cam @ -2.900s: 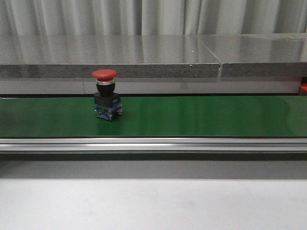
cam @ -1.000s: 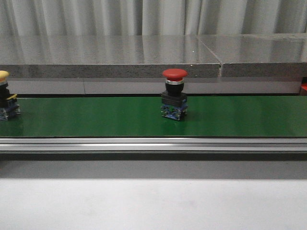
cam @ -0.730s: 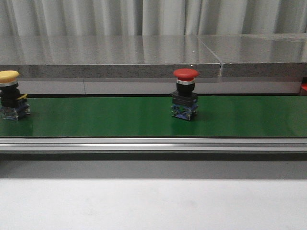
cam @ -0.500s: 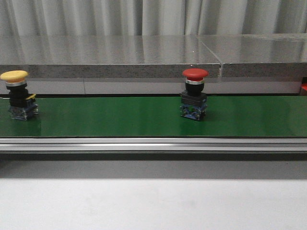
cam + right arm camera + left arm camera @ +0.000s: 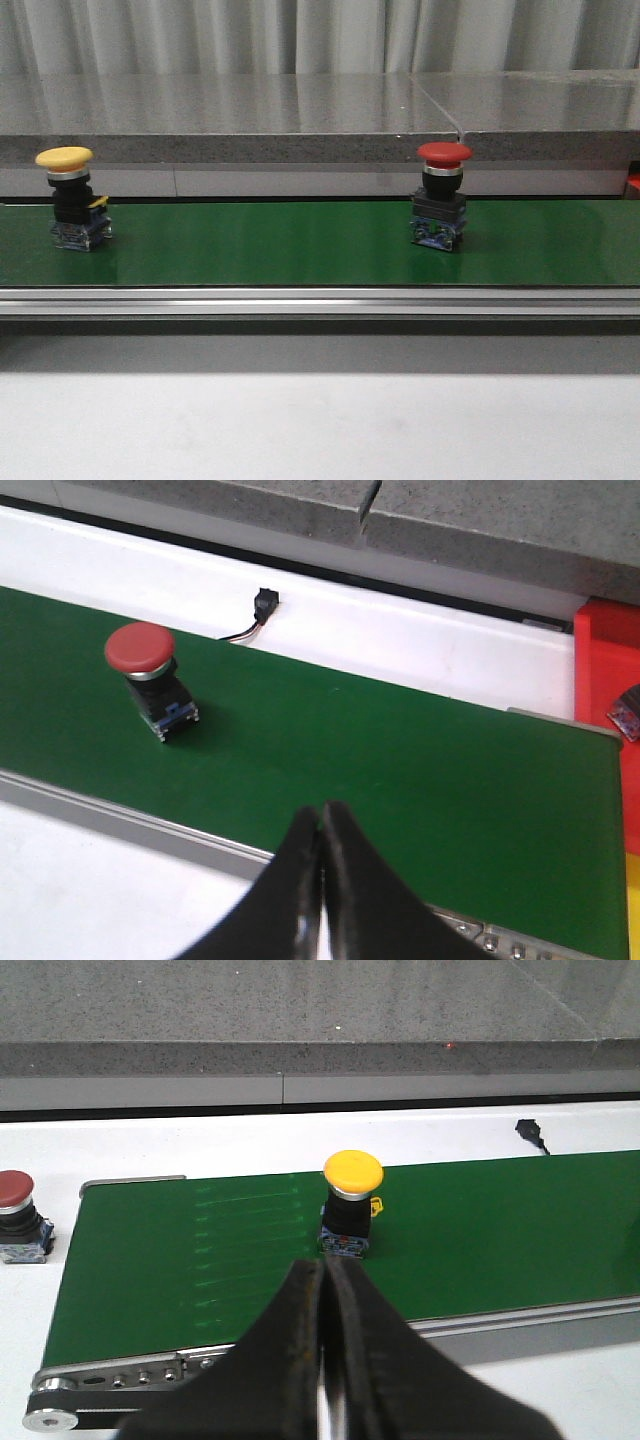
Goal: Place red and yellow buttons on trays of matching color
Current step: 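Move the right gripper down and grasp the red button at the belt end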
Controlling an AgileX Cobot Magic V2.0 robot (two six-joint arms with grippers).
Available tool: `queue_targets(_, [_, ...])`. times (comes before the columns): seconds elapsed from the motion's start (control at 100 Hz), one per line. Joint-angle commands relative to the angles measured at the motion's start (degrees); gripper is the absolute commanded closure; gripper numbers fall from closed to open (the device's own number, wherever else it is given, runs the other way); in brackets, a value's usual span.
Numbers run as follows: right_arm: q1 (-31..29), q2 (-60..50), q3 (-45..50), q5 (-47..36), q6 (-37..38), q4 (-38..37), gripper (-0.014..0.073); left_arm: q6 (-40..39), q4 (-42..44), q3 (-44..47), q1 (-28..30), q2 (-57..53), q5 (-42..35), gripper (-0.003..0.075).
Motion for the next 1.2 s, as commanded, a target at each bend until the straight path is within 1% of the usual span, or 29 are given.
queue_targets(0.0, [0.26, -0.25, -1.30, -2.13, -0.33, 0.86, 0.0424, -0.11, -0.83, -1.38, -0.53, 0.17, -3.89, 0.0739])
queue_targets(0.03, [0.26, -0.25, -1.30, -2.13, -0.33, 0.92, 0.0358, -0.11, -0.83, -1.38, -0.53, 0.17, -3.89, 0.0739])
queue_targets(0.06, [0.26, -0.25, -1.30, -2.18, -0.33, 0.92, 0.0270, -0.11, -0.83, -1.38, -0.53, 0.17, -3.89, 0.0739])
queue_targets(0.08, [0.26, -0.25, -1.30, -2.18, -0.33, 0.98, 0.0233, -0.11, -0.83, -1.38, -0.53, 0.17, -3.89, 0.0739])
queue_targets(0.13, [0.26, -0.25, -1.30, -2.18, -0.33, 1.37, 0.0090, -0.11, -0.83, -1.38, -0.53, 0.17, -3.89, 0.0739])
queue_targets(0.15, [0.26, -0.25, -1.30, -2.27, -0.33, 1.68, 0.0057, -0.11, -0.83, -1.38, -0.53, 0.17, -3.89, 0.0739])
queue_targets(0.16, [0.26, -0.25, -1.30, -2.55, -0.33, 1.89, 0.0011, -0.11, -0.83, -1.38, -0.53, 0.17, -3.89, 0.0739])
queue_targets(0.22, [0.26, -0.20, -1.30, -3.28, -0.33, 2.29, -0.0076, -0.11, -0.83, -1.38, -0.53, 0.17, -3.89, 0.0739])
queue_targets(0.29, [0.26, -0.20, -1.30, -4.05, -0.33, 2.29, -0.0049, -0.11, -0.83, -1.38, -0.53, 0.17, -3.89, 0.0739])
queue_targets(0.36, [0.26, 0.64, -1.72, -3.97, -0.33, 2.34, -0.0052, -0.11, -0.83, -1.38, -0.53, 0.17, -3.89, 0.0739])
queue_targets(0.44, [0.26, 2.90, -3.15, -1.79, -0.33, 2.38, -0.0052, -0.11, -0.83, -1.38, -0.53, 0.17, -3.89, 0.0739])
queue_targets(0.55, [0.26, 8.01, -5.58, 1.07, -0.33, 2.43, -0.0052, -0.11, -0.83, -1.38, -0.53, 0.17, -3.89, 0.0739])
queue_targets(0.91, [0.36, 24.71, -11.10, 1.36, -0.47, 3.78, -0.0052, -0.11, -0.83, -1.38, -0.53, 0.17, -3.89, 0.0739])
queue_targets(1.08, [3.31, 30.25, -13.07, 0.48, -1.37, 3.82, -0.0052, -0.11, -0.83, -1.38, -0.53, 0.17, -3.89, 0.0739])
queue_targets(1.19, [5.75, 33.16, -14.24, -2.84, -2.53, 3.82, -0.0052, -0.11, -0.83, -1.38, -0.53, 0.17, -3.89, 0.0739])
